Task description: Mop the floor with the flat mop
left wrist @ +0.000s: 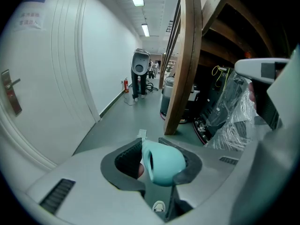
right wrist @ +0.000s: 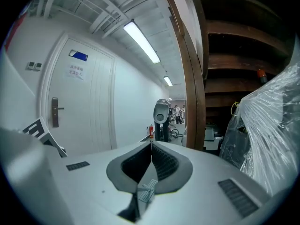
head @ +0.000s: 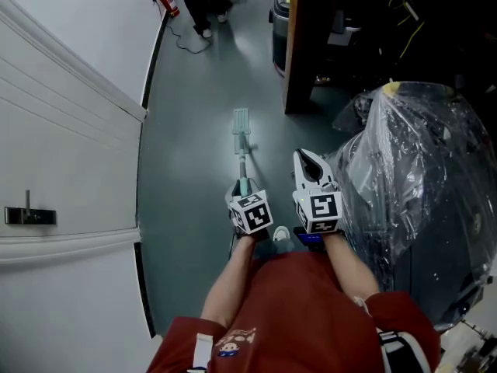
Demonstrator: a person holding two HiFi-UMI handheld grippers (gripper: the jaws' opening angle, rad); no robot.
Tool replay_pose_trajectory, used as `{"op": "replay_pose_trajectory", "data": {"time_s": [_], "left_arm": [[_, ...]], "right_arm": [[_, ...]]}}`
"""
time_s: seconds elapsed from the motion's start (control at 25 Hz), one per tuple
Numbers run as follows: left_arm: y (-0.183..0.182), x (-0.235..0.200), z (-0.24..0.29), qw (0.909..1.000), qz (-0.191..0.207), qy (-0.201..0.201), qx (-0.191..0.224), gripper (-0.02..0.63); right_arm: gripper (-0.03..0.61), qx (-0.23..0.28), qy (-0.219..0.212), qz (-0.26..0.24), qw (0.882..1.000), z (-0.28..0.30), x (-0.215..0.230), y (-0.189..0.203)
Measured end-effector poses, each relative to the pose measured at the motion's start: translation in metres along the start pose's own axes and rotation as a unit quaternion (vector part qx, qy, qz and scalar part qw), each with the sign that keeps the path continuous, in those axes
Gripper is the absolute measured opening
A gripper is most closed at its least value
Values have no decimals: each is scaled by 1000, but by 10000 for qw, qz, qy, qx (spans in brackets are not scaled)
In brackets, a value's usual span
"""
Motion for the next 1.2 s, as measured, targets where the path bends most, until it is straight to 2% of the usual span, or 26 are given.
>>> {"op": "replay_pose_trajectory", "data": {"time_s": [0.56, 1.2], "left_arm": [[-64, -25, 59, 9999, -93, 36, 28, 120], [-170, -111, 138, 9994, 3, 351, 14, 120]], "right_arm": [[17, -48, -38, -60, 10000, 84, 2, -10], [18, 2, 205, -219, 9995, 224, -50, -63]]}}
Point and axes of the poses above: the fingertips, and each gripper's own axes: z forward along the fingers, x to its right, y out of its underside, the point moved 5 cm from there along -z, backward along the fingers, and after that the axes turned 6 degrees about y, right-handed, at the moved point
